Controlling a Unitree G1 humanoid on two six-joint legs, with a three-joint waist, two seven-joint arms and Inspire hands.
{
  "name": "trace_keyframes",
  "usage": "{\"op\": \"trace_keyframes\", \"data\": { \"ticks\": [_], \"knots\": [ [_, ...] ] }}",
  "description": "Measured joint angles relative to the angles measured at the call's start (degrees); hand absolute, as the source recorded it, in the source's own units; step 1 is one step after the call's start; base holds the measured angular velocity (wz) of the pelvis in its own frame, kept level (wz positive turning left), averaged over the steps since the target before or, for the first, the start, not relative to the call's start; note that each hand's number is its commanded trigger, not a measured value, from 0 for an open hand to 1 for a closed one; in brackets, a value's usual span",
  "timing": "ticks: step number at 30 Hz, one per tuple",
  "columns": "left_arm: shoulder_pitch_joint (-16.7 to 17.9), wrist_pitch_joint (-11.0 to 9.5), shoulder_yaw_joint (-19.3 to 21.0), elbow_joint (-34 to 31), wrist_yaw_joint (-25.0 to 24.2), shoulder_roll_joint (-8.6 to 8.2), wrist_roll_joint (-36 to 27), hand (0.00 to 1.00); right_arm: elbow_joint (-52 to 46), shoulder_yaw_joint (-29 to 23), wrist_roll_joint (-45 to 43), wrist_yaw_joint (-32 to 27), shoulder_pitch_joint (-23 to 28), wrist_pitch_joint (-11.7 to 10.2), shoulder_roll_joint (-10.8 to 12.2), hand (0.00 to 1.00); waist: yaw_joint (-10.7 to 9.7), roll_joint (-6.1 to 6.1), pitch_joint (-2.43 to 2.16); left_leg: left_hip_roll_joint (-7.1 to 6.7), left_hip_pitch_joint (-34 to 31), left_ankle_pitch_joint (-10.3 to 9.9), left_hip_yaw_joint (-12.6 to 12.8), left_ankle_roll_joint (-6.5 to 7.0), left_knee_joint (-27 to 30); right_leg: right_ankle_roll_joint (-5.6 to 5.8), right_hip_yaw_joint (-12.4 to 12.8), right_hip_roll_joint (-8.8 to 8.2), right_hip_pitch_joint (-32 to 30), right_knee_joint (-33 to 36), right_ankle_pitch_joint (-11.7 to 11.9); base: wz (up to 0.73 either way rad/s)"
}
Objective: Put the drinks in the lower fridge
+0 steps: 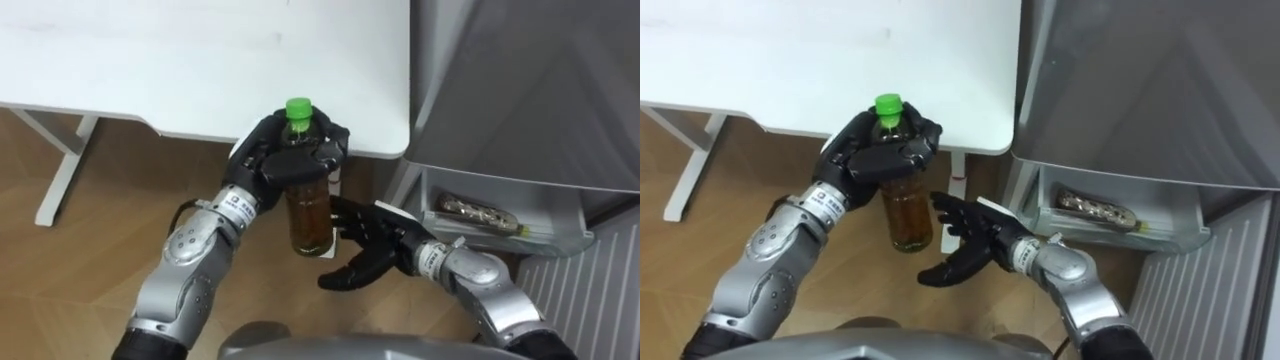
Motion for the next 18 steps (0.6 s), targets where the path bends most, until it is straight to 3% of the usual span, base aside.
{"op": "trace_keyframes", "data": {
  "ticks": [4,10,18],
  "knots": [
    [-0.05,0.0,-2.04,0.24,-0.26,0.25,0.06,1.0,-1.23,1.2,5.9,0.81,-0.16,0.02,0.2,0.0,-0.4,0.01,0.01,0.08,0.11,0.0,0.19,0.0,0.03,0.01,1.53,0.0,-0.08,0.46,-0.01,0.0],
    [-0.11,0.0,-2.98,0.24,-0.4,0.18,1.9,1.0,-2.09,1.23,9.46,3.43,-0.69,0.05,0.31,0.0,-0.75,0.4,0.22,0.25,0.05,-0.1,0.4,0.03,-0.25,0.01,1.71,0.23,-0.12,0.48,-0.01,-0.01],
    [-0.1,-0.01,-5.29,0.5,-0.72,0.87,3.13,1.0,-2.35,2.34,13.29,6.34,-0.75,0.57,0.14,0.0,-1.22,0.61,0.07,0.23,0.28,-0.05,1.23,0.07,-0.54,0.05,1.94,0.17,-0.16,0.39,-0.04,-0.02]
  ]
}}
